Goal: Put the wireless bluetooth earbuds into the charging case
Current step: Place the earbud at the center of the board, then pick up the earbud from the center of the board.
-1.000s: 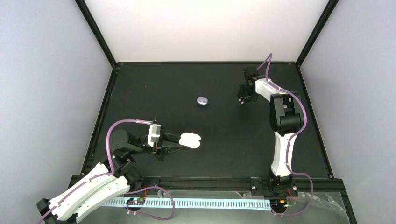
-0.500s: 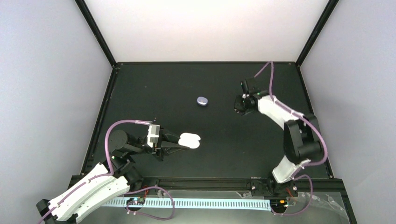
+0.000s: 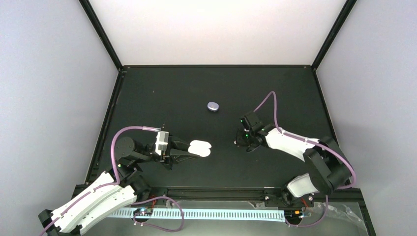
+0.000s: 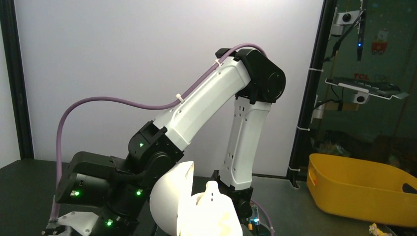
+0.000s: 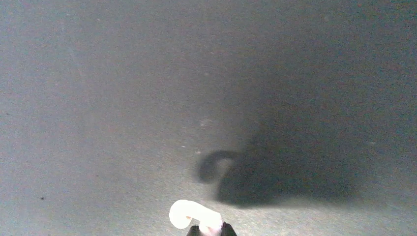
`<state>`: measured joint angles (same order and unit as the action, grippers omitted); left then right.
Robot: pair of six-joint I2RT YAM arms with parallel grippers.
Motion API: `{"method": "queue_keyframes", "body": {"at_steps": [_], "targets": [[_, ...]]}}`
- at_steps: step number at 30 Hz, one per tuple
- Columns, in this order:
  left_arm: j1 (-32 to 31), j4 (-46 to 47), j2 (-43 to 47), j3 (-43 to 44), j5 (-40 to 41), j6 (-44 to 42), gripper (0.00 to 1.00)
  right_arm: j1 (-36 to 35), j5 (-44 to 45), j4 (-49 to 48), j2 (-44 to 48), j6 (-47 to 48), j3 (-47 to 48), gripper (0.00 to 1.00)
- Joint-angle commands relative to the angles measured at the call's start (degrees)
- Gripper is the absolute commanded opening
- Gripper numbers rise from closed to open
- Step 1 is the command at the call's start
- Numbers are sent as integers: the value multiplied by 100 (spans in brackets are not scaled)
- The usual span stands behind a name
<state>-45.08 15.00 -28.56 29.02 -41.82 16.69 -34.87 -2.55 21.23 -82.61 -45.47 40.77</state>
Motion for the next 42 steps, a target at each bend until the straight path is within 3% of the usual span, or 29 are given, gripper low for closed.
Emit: {"method": "queue_keyframes", "body": {"at_steps": [1,9,13,17,21,30,42], "targets": [[-36,150,-4,25,-78,2,1,-135,37,-340,-244,-277,144,6],[-39,145,-85,34,-53,-26,2,-147,-235,-252,-470,-23,256,19],[-36,156,-128,34,-74,-16,1,-154,-309,56,-411,275,467,31],[-38,126,-141,26,-67,-16,2,-148,-187,480,-152,679,681,36],[-36,128,-168,25,-55,-19,1,-68,-55,857,-61,1273,923,36],[-37,142,-247,43,-72,-35,2,354,-263,973,-636,2179,1216,24],[-40,121,-260,43,-39,-59,2,350,-602,839,-1020,2361,1231,27]]}}
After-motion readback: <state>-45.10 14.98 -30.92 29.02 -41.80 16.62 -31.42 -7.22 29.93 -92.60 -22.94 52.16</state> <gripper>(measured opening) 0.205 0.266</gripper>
